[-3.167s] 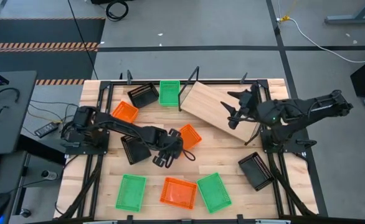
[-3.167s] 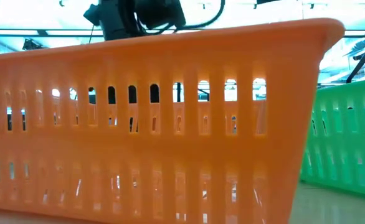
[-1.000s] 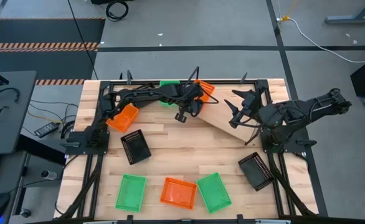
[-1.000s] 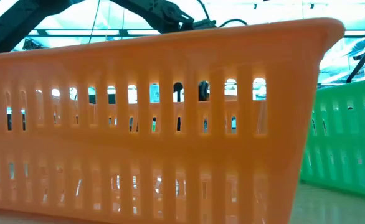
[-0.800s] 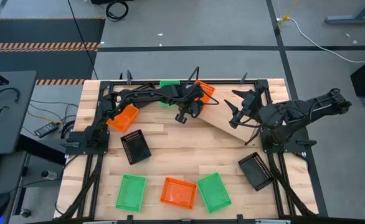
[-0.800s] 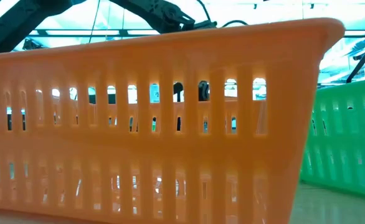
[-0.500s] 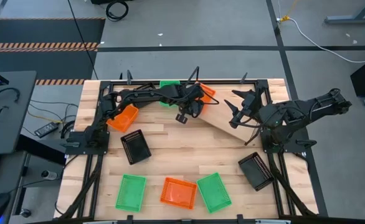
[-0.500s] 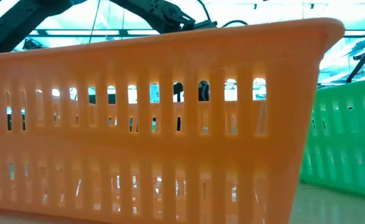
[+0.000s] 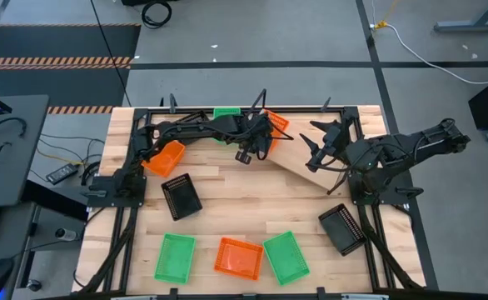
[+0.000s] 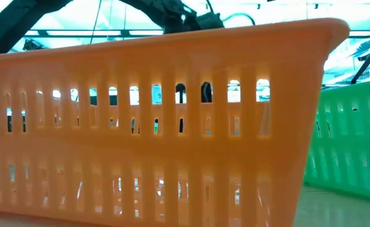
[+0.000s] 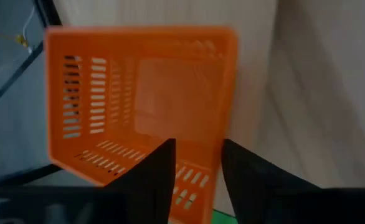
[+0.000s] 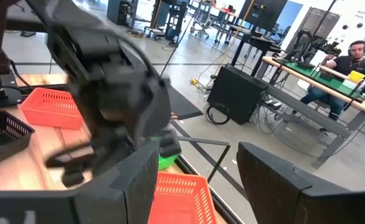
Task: Stack baskets on shelf by color
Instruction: Put the bottom right green basket on the shelf
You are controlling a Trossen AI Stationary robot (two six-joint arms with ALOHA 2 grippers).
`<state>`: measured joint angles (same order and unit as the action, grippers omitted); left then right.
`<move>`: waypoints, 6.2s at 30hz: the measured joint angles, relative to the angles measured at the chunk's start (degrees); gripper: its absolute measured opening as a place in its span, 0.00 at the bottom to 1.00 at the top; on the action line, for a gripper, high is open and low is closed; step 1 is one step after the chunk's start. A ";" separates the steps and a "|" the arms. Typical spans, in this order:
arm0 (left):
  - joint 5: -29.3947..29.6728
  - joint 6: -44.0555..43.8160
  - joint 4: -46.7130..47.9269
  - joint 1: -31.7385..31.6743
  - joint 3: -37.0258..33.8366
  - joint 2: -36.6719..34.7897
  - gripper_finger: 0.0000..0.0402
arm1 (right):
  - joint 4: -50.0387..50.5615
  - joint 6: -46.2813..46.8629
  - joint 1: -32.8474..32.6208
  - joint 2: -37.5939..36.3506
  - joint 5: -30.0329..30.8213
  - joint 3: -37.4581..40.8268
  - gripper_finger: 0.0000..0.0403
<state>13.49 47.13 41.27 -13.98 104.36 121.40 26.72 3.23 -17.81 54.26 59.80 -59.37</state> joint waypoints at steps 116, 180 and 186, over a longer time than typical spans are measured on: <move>22.82 -56.55 -41.44 41.92 -62.63 -61.41 0.29 | 19.41 29.08 -18.22 47.55 -43.27 -18.62 0.47; 31.94 -70.11 -34.13 49.87 -62.58 -58.35 0.29 | 41.03 30.30 -4.65 45.57 -32.67 -26.77 0.02; 33.48 -70.14 -34.17 51.23 -62.58 -58.35 0.29 | 44.90 31.34 3.31 42.17 -34.19 -26.77 0.02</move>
<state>46.97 -23.00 7.10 37.25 41.78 63.05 71.62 34.57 -14.50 96.43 25.61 -86.15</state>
